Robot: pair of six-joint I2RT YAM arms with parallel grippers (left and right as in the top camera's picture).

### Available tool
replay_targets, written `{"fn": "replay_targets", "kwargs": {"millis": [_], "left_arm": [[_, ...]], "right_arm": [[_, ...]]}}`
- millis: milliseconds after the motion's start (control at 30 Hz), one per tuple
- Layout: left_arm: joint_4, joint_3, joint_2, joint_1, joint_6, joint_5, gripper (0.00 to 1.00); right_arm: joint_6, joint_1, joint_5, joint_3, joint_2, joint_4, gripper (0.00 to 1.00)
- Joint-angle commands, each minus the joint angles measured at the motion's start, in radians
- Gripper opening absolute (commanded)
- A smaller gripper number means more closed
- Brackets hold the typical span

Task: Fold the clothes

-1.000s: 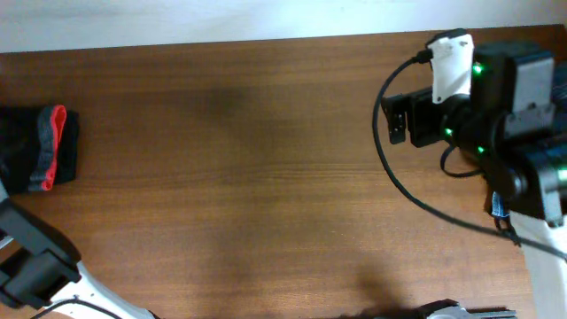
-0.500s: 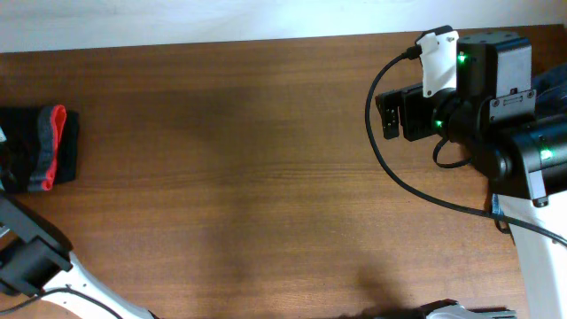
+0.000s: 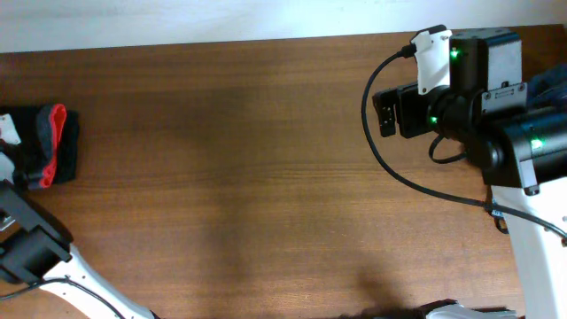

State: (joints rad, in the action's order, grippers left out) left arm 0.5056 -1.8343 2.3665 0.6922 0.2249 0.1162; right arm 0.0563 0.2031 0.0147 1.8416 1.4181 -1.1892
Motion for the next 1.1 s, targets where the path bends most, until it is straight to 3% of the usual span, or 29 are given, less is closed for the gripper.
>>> {"fn": "replay_targets", "kwargs": {"millis": [0, 467, 933, 1067], "left_arm": [[-0.027, 0.006, 0.071, -0.051, 0.017, 0.019, 0.0], [-0.193, 0.006, 0.137, -0.198, 0.017, 0.019, 0.0], [-0.214, 0.006, 0.139, -0.313, 0.015, 0.019, 0.0], [-0.222, 0.006, 0.139, -0.321, -0.074, -0.003, 0.0]], "right_arm": [[0.0, 0.006, -0.016, -0.002, 0.014, 0.0, 0.99], [0.0, 0.006, -0.016, -0.002, 0.055, 0.0, 0.99], [0.0, 0.006, -0.016, -0.002, 0.057, 0.0, 0.99], [0.0, 0.006, -0.016, -0.002, 0.056, 0.0, 0.99]]}}
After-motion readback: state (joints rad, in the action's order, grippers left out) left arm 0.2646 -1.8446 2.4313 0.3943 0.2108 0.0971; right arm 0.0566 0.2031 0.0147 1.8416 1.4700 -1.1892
